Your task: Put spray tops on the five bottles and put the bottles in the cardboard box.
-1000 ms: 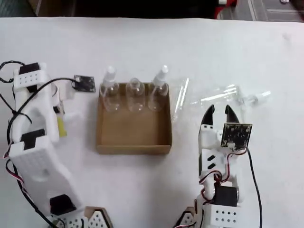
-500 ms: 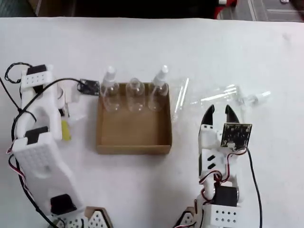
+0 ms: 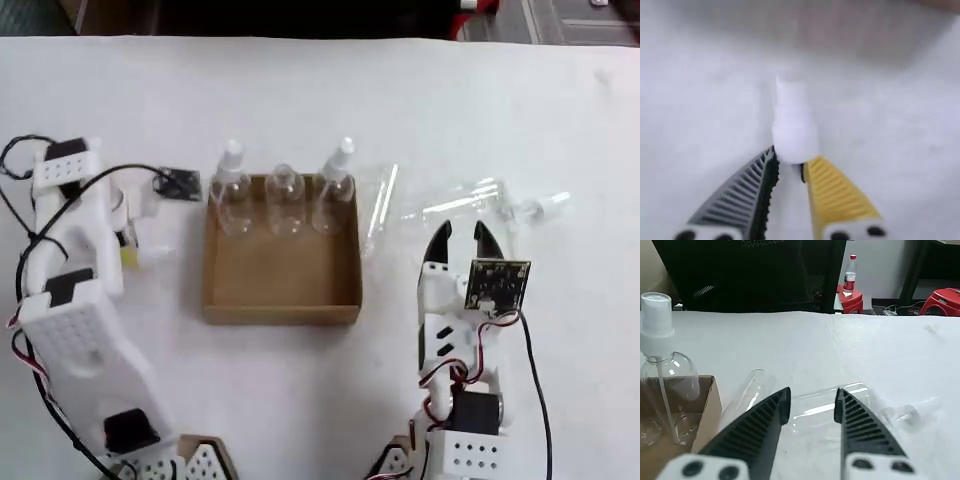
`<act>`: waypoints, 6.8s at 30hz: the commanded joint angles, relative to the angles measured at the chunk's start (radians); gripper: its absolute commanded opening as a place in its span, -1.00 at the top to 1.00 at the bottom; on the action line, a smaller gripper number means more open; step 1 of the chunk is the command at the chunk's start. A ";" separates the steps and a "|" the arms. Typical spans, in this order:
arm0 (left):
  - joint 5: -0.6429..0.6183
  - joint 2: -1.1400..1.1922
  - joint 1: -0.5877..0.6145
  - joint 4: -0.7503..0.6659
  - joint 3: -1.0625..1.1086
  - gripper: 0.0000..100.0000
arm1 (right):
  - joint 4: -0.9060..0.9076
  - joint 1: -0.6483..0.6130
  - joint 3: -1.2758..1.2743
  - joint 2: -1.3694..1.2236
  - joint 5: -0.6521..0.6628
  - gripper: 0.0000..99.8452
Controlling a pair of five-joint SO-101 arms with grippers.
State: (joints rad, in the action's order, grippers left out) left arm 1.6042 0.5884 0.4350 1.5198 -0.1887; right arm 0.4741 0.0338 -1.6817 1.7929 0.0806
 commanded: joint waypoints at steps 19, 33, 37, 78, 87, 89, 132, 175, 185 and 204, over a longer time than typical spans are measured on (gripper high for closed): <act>0.152 -0.018 0.409 0.026 -0.061 0.92 | 0.001 -0.010 -0.009 0.005 0.012 0.75; 0.002 -0.018 0.303 0.267 -0.405 0.58 | 0.001 -0.010 -0.009 0.005 0.012 0.75; -0.035 -0.018 0.228 0.269 -0.365 0.59 | 0.001 -0.016 -0.009 0.005 0.012 0.75; -0.187 -0.015 0.260 -0.117 -0.020 0.93 | -0.114 -0.035 -0.014 -0.124 0.060 0.75; -0.460 -0.016 0.245 0.206 -0.331 0.96 | -0.114 -0.033 -0.014 -0.124 0.060 0.75; -0.489 -0.022 0.225 0.275 -0.404 0.96 | -0.114 -0.033 -0.014 -0.124 0.060 0.75; -1.301 -1.500 -0.334 -0.035 0.278 0.95 | -0.113 -0.035 -0.014 -0.124 0.061 0.75; -1.903 -1.237 -0.682 -1.751 0.942 0.96 | -0.128 -0.036 -0.014 -0.131 0.061 0.75; -1.915 -1.231 -0.677 -1.672 0.941 0.96 | -0.128 -0.035 -0.014 -0.131 0.061 0.75; -1.918 -1.230 -0.653 -1.679 0.976 0.96 | -0.128 -0.035 -0.014 -0.131 0.061 0.75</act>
State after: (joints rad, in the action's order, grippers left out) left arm -0.3030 -0.6375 -0.2125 -0.1527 0.8132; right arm 0.3682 0.0031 -1.6847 1.6701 0.1266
